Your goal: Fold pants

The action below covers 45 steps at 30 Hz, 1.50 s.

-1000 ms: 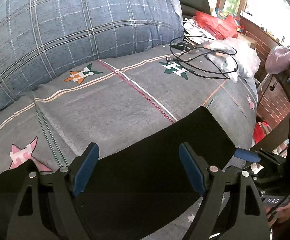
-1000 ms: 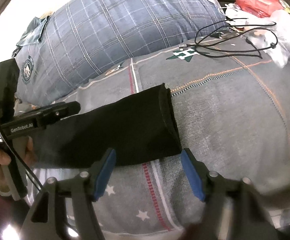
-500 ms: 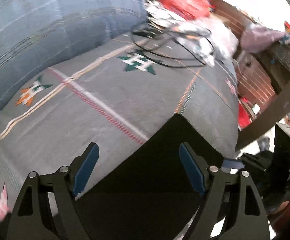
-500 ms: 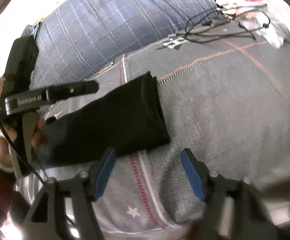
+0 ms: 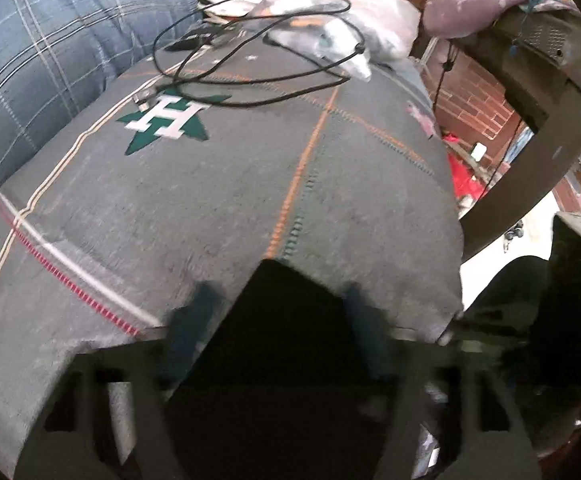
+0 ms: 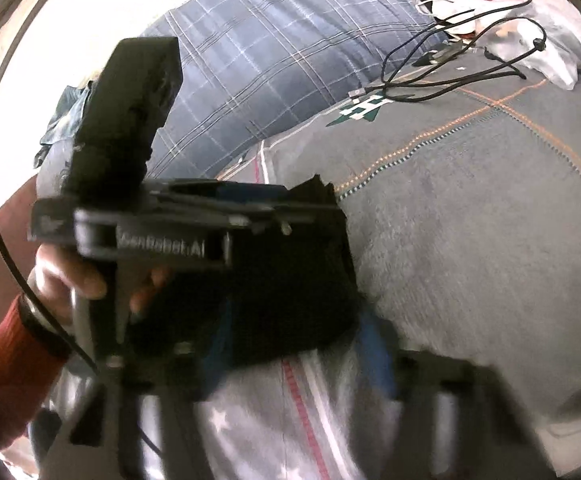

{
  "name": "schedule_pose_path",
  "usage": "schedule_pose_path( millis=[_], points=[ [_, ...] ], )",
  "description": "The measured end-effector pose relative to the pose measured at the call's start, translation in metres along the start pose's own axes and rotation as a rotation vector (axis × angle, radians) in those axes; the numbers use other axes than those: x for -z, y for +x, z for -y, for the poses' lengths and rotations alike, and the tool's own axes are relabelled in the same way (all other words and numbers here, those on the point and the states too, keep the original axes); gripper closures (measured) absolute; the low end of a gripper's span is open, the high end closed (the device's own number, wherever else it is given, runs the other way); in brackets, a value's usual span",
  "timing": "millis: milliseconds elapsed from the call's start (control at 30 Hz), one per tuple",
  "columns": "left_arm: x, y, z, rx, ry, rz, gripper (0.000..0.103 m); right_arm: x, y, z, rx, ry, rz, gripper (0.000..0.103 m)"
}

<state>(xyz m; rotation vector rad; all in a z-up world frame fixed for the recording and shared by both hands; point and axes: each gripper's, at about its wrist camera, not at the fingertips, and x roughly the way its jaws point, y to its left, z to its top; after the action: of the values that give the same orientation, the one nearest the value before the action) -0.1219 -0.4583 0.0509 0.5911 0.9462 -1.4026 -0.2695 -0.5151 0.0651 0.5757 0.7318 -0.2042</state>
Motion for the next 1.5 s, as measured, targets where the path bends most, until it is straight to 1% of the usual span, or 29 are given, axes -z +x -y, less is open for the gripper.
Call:
schedule_pose_path(
  millis=[33, 67, 100, 133, 233, 333, 433, 500, 600, 667, 700, 733, 767, 800, 900, 933, 967, 1000, 1033, 1067, 1100, 1167, 1233, 1267, 1300, 1367, 1400, 1433, 1500],
  points=[
    [0.000, -0.001, -0.002, 0.009, -0.010, 0.002, 0.070, -0.002, 0.003, 0.001, -0.011, 0.010, -0.007, 0.087],
    [0.000, -0.003, -0.005, 0.027, -0.036, 0.004, 0.075, -0.004, 0.003, 0.001, -0.021, 0.023, -0.007, 0.088],
    [0.000, -0.004, -0.009, 0.044, -0.054, 0.003, 0.084, -0.006, 0.001, 0.000, -0.022, 0.024, -0.005, 0.088],
    [0.001, -0.009, -0.013, 0.063, -0.076, 0.009, 0.088, -0.008, -0.002, -0.002, -0.021, 0.013, 0.003, 0.089],
    [0.004, -0.033, -0.014, 0.063, -0.076, 0.060, 0.090, -0.015, -0.018, -0.019, -0.037, -0.027, 0.034, 0.089],
    [0.009, -0.078, -0.018, 0.042, -0.086, 0.148, 0.091, -0.025, -0.036, -0.049, -0.062, -0.115, 0.069, 0.090],
    [0.023, -0.131, -0.029, 0.007, -0.124, 0.232, 0.091, -0.034, -0.049, -0.095, -0.141, -0.228, 0.086, 0.090],
    [0.041, -0.167, -0.041, -0.046, -0.150, 0.279, 0.091, -0.034, -0.053, -0.129, -0.181, -0.313, 0.086, 0.090],
    [0.081, -0.214, -0.066, -0.159, -0.232, 0.325, 0.090, -0.026, -0.042, -0.179, -0.272, -0.420, 0.046, 0.090],
    [0.119, -0.237, -0.089, -0.228, -0.336, 0.330, 0.088, -0.015, -0.024, -0.209, -0.320, -0.472, 0.007, 0.090],
    [0.134, -0.243, -0.099, -0.257, -0.379, 0.329, 0.081, -0.007, -0.011, -0.223, -0.348, -0.486, -0.026, 0.090],
    [0.151, -0.248, -0.108, -0.295, -0.423, 0.326, 0.070, 0.004, 0.004, -0.237, -0.372, -0.500, -0.067, 0.090],
    [0.174, -0.254, -0.120, -0.336, -0.485, 0.318, 0.064, 0.017, 0.023, -0.250, -0.382, -0.514, -0.112, 0.090],
    [0.190, -0.257, -0.126, -0.350, -0.527, 0.315, 0.058, 0.026, 0.037, -0.258, -0.381, -0.525, -0.147, 0.090],
    [0.238, -0.263, -0.145, -0.366, -0.671, 0.317, 0.058, 0.060, 0.086, -0.277, -0.373, -0.552, -0.290, 0.084],
    [0.248, -0.263, -0.145, -0.372, -0.691, 0.319, 0.057, 0.066, 0.095, -0.279, -0.369, -0.558, -0.330, 0.081],
    [0.256, -0.264, -0.145, -0.378, -0.714, 0.322, 0.055, 0.068, 0.093, -0.278, -0.375, -0.554, -0.319, 0.080],
    [0.264, -0.265, -0.145, -0.378, -0.733, 0.328, 0.050, 0.063, 0.086, -0.276, -0.397, -0.540, -0.313, 0.075],
    [0.268, -0.265, -0.142, -0.373, -0.744, 0.334, 0.048, 0.055, 0.078, -0.270, -0.433, -0.510, -0.331, 0.063],
    [0.270, -0.262, -0.139, -0.365, -0.750, 0.339, 0.048, 0.048, 0.067, -0.264, -0.460, -0.478, -0.331, 0.056],
    [0.269, -0.259, -0.134, -0.361, -0.751, 0.344, 0.048, 0.034, 0.049, -0.251, -0.480, -0.440, -0.286, 0.055],
    [0.269, -0.256, -0.125, -0.358, -0.749, 0.362, 0.048, 0.018, 0.028, -0.235, -0.451, -0.418, -0.211, 0.054],
    [0.267, -0.255, -0.119, -0.354, -0.735, 0.374, 0.048, 0.002, 0.021, -0.219, -0.352, -0.427, -0.153, 0.052],
    [0.263, -0.253, -0.113, -0.353, -0.725, 0.380, 0.048, -0.003, 0.023, -0.214, -0.311, -0.436, -0.139, 0.056],
    [0.260, -0.248, -0.106, -0.350, -0.719, 0.386, 0.048, -0.006, 0.029, -0.209, -0.252, -0.438, -0.138, 0.060],
    [0.253, -0.239, -0.097, -0.329, -0.707, 0.378, 0.048, -0.006, 0.044, -0.208, -0.168, -0.446, -0.169, 0.077],
    [0.249, -0.233, -0.092, -0.334, -0.695, 0.371, 0.047, -0.003, 0.053, -0.208, -0.149, -0.461, -0.179, 0.080],
    [0.246, -0.227, -0.090, -0.366, -0.696, 0.364, 0.047, 0.000, 0.057, -0.209, -0.147, -0.467, -0.178, 0.082],
    [0.242, -0.215, -0.093, -0.419, -0.719, 0.322, 0.047, 0.003, 0.074, -0.211, -0.127, -0.473, -0.179, 0.082]
  ],
)
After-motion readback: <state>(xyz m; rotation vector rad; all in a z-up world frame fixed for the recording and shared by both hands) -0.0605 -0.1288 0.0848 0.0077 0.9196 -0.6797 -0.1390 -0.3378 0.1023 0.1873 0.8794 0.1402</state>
